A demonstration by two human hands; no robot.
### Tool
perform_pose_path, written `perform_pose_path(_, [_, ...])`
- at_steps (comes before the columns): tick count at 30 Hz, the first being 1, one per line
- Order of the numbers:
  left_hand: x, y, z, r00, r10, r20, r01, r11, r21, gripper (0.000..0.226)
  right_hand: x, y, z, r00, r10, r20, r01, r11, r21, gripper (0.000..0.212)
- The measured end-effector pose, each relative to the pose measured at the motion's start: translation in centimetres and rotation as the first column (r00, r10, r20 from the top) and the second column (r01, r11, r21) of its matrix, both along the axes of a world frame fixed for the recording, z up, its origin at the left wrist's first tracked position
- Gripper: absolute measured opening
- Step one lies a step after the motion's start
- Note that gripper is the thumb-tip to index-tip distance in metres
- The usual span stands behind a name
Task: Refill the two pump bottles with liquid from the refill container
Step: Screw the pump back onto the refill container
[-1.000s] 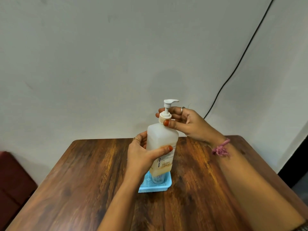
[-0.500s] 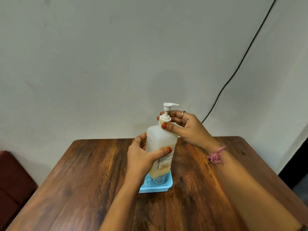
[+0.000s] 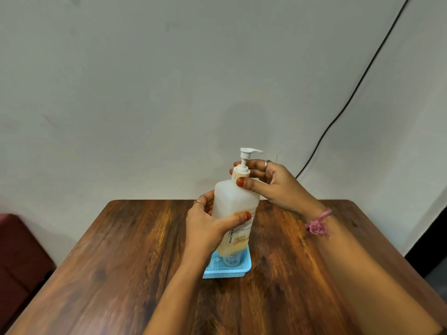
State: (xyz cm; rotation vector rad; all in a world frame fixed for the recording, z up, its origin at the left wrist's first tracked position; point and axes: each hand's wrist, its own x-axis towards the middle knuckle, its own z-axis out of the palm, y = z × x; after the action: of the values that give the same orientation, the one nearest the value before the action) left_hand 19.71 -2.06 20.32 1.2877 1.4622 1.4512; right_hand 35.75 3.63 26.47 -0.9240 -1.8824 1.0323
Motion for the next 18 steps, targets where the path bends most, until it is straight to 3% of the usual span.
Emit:
perform_pose_path(7, [0.2, -0.2, -0.1, 1.0, -0.012, -0.011, 0.012, 1.0, -0.001, 0.078, 0.5, -0.3, 0.3, 1.0, -0.016, -0.021, 0.016, 1.0, -0.001, 0.06])
perform_pose_path(10, [0.4, -0.3, -0.2, 1.0, -0.005, -0.003, 0.005, 1.0, -0.005, 0.079, 0.4, -0.4, 0.3, 0.998, 0.028, -0.048, -0.029, 0.999, -0.017, 0.042])
perform_pose_path(13, [0.4, -0.3, -0.2, 1.0, -0.008, -0.01, 0.008, 1.0, 0.001, 0.077, -0.1, -0.4, -0.4, 0.994, -0.032, -0.101, 0.03, 0.999, -0.02, 0.034])
perform_pose_path(16, [0.7, -0.3, -0.1, 1.0, -0.014, -0.027, 0.014, 1.0, 0.008, 0.077, -0.3, -0.5, -0.7, 0.979, -0.092, -0.182, 0.079, 0.994, -0.075, 0.041])
perform_pose_path(18, [0.8, -0.3, -0.1, 0.999, -0.018, -0.027, 0.018, 1.0, 0.007, 0.077, -0.2, -0.4, -0.4, 0.984, -0.093, -0.15, 0.081, 0.993, -0.083, 0.053])
